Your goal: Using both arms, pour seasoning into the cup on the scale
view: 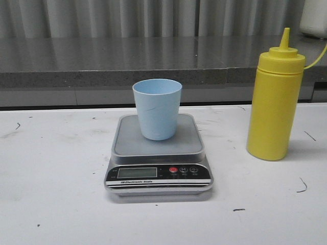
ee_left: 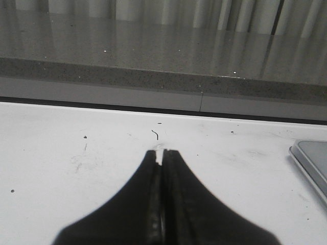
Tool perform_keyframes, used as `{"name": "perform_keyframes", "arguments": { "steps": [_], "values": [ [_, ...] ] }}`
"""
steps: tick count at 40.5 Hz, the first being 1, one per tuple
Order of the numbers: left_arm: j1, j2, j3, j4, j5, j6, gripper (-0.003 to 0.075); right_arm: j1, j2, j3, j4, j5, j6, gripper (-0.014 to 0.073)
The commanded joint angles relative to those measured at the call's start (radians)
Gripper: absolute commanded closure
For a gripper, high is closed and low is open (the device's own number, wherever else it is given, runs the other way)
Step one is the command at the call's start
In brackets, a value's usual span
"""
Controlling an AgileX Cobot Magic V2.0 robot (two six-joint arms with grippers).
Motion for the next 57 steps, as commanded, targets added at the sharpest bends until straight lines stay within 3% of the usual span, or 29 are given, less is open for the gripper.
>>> {"name": "perform_keyframes", "arguments": {
  "steps": [1,30,45,57],
  "values": [
    [-0.001,-0.016,0.023,-0.009,-0.092,-0.008,0.074,-0.002,0.006,-0.036,-0.01,-0.077,-0.005,0.0655],
    [-0.001,-0.016,0.023,-0.009,-0.092,-0.008,0.074,-0.005,0.004,-0.01,-0.01,-0.077,-0.009,0.0655],
    [-0.001,-0.016,0.023,-0.009,-0.092,-0.008,0.074,-0.2,-0.188,0.288,-0.01,-0.077,-0.023,0.0655],
    [-0.001,-0.016,0.023,-0.009,-0.092,-0.008,0.074,-0.236,-0.28,0.289,-0.01,0.117,-0.031,0.0655]
  ]
}}
